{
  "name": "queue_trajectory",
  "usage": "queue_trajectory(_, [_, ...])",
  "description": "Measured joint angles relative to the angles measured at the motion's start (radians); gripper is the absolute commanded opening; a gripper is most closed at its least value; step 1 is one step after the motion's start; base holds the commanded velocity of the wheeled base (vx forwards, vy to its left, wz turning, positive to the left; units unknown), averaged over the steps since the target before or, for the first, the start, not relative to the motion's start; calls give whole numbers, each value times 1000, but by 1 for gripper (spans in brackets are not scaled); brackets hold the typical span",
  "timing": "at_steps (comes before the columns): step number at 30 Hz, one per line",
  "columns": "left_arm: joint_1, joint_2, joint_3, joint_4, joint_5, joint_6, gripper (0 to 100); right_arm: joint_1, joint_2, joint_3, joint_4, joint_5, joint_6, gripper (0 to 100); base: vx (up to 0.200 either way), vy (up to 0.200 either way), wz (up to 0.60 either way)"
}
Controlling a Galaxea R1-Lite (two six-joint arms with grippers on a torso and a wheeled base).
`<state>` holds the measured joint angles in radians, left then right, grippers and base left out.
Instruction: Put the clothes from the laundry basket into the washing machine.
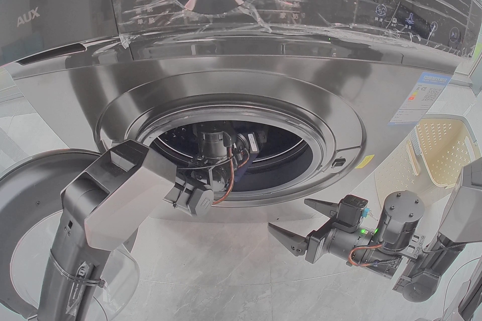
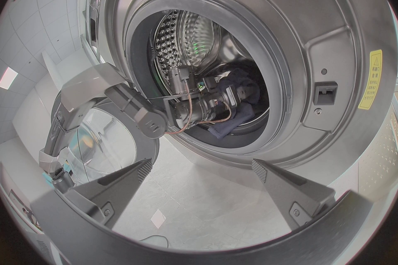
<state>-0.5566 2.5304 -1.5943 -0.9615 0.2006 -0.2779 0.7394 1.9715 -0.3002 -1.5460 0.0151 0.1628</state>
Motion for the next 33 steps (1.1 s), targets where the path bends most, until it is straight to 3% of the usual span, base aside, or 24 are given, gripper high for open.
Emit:
queue_trajectory(5, [-17, -61, 149, 42, -36, 1, 100, 1, 1, 0, 0, -1, 0, 100, 0, 0, 0])
queue_trajectory(6, [-23, -74, 180, 63, -45, 4, 0, 1, 2, 0, 0, -1, 0, 100, 0, 0, 0])
queue_trajectory(12, [-29, -82, 201, 89, -51, 5, 0, 5, 2, 0, 0, -1, 0, 100, 0, 0, 0])
queue_trajectory(20, [-20, -49, 74, 99, -48, -1, 0, 8, 2, -2, 0, -1, 0, 100, 0, 0, 0])
queue_trajectory(33, [24, 67, -288, 2, 37, -2, 0, 9, 2, -7, 0, -2, 0, 100, 0, 0, 0])
